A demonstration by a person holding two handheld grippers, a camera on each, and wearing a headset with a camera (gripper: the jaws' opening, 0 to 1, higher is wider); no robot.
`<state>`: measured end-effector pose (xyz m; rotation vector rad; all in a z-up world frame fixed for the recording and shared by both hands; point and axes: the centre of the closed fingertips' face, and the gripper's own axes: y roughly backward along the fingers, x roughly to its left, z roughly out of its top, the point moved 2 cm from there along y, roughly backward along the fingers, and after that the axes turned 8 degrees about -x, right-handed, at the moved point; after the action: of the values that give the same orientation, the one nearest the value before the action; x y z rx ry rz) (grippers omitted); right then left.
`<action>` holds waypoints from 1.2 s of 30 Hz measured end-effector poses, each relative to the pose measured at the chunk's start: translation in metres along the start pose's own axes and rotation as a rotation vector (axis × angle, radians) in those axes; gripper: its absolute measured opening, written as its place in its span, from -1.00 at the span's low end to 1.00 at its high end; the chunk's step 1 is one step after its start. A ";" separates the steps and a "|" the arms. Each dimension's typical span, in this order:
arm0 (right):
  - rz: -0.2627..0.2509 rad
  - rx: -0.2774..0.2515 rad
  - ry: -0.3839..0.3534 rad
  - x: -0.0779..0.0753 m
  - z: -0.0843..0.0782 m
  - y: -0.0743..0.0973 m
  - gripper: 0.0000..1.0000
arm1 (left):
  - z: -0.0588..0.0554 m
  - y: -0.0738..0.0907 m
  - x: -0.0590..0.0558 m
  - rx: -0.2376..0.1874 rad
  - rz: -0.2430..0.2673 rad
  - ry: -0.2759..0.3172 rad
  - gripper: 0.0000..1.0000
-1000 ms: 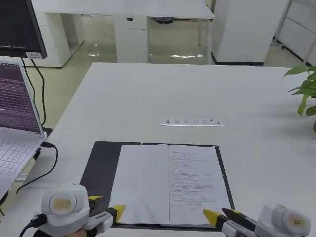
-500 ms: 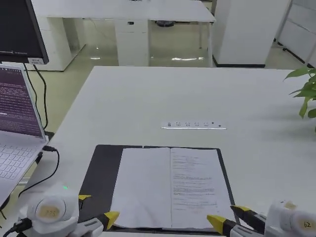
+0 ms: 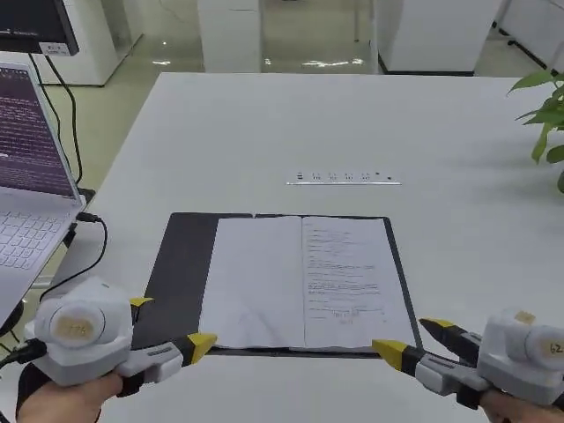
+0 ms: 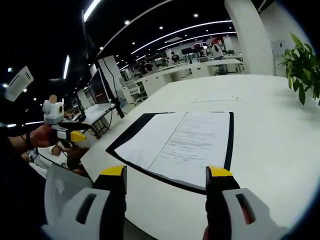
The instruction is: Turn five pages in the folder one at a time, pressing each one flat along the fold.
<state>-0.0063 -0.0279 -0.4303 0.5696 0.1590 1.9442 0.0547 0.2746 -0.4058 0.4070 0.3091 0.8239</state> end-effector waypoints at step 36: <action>-0.091 0.038 -0.095 -0.034 -0.017 0.034 0.35 | -0.006 -0.039 -0.049 0.095 -0.150 -0.040 0.35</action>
<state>-0.0308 -0.0704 -0.4443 0.6675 0.1588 1.8259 0.0462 0.2149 -0.4242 0.4820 0.3384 0.6560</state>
